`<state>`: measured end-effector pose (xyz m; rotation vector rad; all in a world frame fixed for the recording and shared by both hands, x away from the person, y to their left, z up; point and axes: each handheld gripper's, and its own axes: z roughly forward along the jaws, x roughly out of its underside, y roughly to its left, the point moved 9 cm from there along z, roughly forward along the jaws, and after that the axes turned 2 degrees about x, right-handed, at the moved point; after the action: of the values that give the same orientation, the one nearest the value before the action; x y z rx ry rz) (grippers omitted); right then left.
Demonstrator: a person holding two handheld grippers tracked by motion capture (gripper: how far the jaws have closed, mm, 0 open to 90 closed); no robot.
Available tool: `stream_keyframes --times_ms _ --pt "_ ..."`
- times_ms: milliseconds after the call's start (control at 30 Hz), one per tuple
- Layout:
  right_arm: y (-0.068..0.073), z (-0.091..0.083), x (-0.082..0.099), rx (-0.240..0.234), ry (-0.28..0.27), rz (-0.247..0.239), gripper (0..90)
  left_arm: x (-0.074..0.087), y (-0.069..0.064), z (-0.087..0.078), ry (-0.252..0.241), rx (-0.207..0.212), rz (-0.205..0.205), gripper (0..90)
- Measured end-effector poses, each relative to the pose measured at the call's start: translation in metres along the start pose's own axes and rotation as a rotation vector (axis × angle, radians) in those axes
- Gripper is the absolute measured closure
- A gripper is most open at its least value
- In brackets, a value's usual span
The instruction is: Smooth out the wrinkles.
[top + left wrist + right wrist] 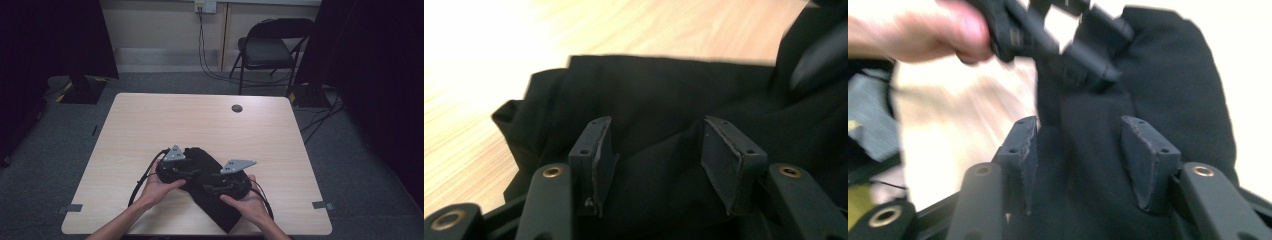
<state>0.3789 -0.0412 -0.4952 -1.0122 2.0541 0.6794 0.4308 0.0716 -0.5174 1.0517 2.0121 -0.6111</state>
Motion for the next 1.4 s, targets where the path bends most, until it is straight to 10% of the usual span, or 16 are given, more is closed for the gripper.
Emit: stream_keyframes --times_ms 267,600,700,833,1067,1400 --pt "-0.048 -0.041 -0.018 0.119 -0.089 0.075 63.8 0.01 -0.006 -0.002 0.057 0.038 0.031 43.1" --pt "0.008 -0.016 0.036 0.067 0.044 0.048 46.5 -0.027 -0.003 -0.03 -0.124 0.074 -0.006 43.5" --pt "0.005 -0.014 0.047 0.11 0.068 0.058 41.6 -0.01 0.003 -0.015 -0.008 0.001 0.042 40.0" --pt "-0.002 -0.014 0.049 0.163 0.06 0.075 39.2 0.015 0.007 0.008 0.115 0.034 0.051 35.4" --pt "-0.009 -0.007 0.051 0.217 0.056 0.069 39.3 0.027 0.009 0.021 0.148 0.037 0.065 35.4" --pt "-0.046 0.014 0.037 0.23 0.023 0.021 39.6 0.026 0.036 0.028 0.081 0.022 -0.035 37.0"
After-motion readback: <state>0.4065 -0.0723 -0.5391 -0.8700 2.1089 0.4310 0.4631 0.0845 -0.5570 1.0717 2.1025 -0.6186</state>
